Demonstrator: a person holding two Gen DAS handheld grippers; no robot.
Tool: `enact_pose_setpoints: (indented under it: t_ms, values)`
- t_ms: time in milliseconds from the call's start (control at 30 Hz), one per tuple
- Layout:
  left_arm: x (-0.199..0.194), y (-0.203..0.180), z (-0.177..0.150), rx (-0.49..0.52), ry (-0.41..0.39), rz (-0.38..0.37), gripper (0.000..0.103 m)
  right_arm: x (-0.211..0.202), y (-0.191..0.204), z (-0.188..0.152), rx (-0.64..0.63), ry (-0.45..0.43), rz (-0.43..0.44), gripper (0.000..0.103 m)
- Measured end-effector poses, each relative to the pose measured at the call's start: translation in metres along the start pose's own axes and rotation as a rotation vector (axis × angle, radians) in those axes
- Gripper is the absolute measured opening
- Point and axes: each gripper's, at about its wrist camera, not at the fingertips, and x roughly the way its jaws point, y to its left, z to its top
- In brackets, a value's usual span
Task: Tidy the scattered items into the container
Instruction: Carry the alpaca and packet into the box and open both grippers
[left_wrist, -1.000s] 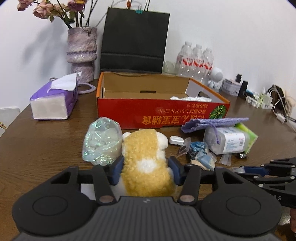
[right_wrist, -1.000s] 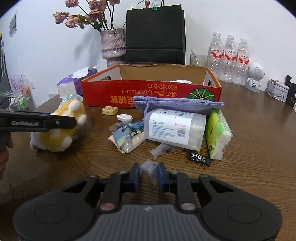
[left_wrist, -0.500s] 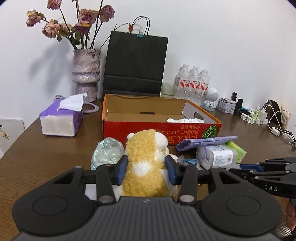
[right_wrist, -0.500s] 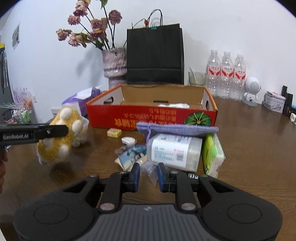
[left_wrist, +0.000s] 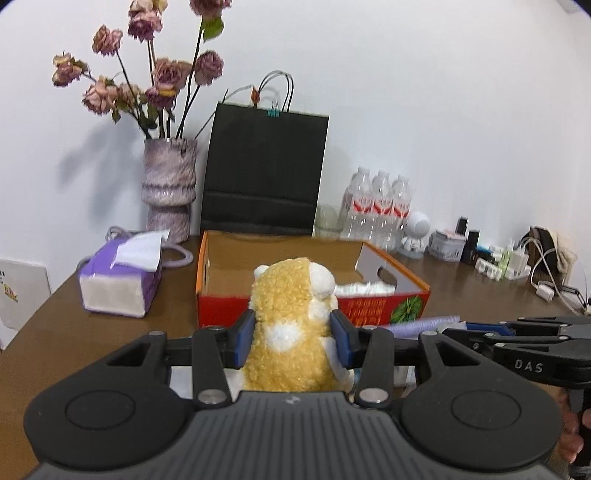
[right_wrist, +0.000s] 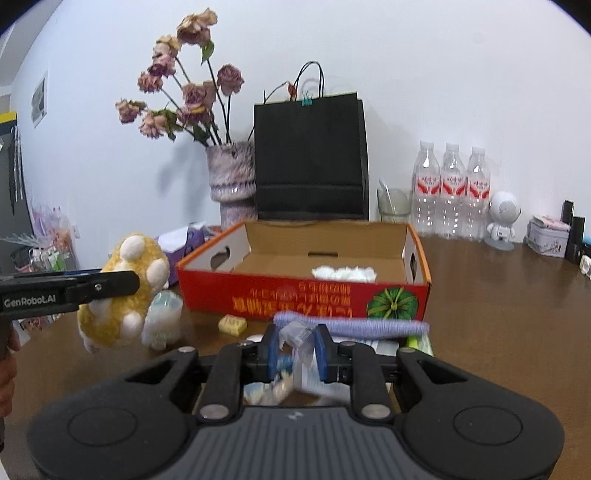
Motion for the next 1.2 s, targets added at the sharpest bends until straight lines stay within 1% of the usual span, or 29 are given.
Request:
enact_pose_setpoints:
  t_ms: [233,400,533,767,867,1033,1133,1167,1200]
  values:
    - [0.017,-0.005,0.034,-0.02,-0.086,-0.013,0.044,0.019,-0.007,0.033,-0.003,-0.056,0.005,0.019]
    - [0.045,-0.006,0.056,-0.041,-0.126,-0.017,0.044,0.044,-0.018,0.059,0.016,-0.082,0.009,0.019]
    - [0.074,-0.003,0.065,-0.071,-0.134,-0.016,0.044,0.07,-0.028,0.077,0.032,-0.091,0.007,0.019]
    - [0.131,0.009,0.068,-0.122,-0.117,-0.013,0.044,0.123,-0.045,0.095,0.06,-0.059,-0.002,0.019]
    - [0.152,0.011,0.067,-0.133,-0.075,-0.005,0.045,0.143,-0.053,0.096,0.071,-0.027,-0.018,0.019]
    - [0.173,0.011,0.062,-0.114,-0.036,0.009,0.045,0.158,-0.058,0.09,0.081,0.01,-0.038,0.019]
    - [0.18,0.015,0.058,-0.126,-0.003,0.029,0.048,0.162,-0.059,0.088,0.082,0.028,-0.046,0.02]
    - [0.182,0.015,0.057,-0.126,0.011,0.035,0.05,0.164,-0.06,0.088,0.082,0.039,-0.042,0.025]
    - [0.183,0.017,0.057,-0.128,0.019,0.045,0.063,0.165,-0.06,0.087,0.08,0.052,-0.046,0.039]
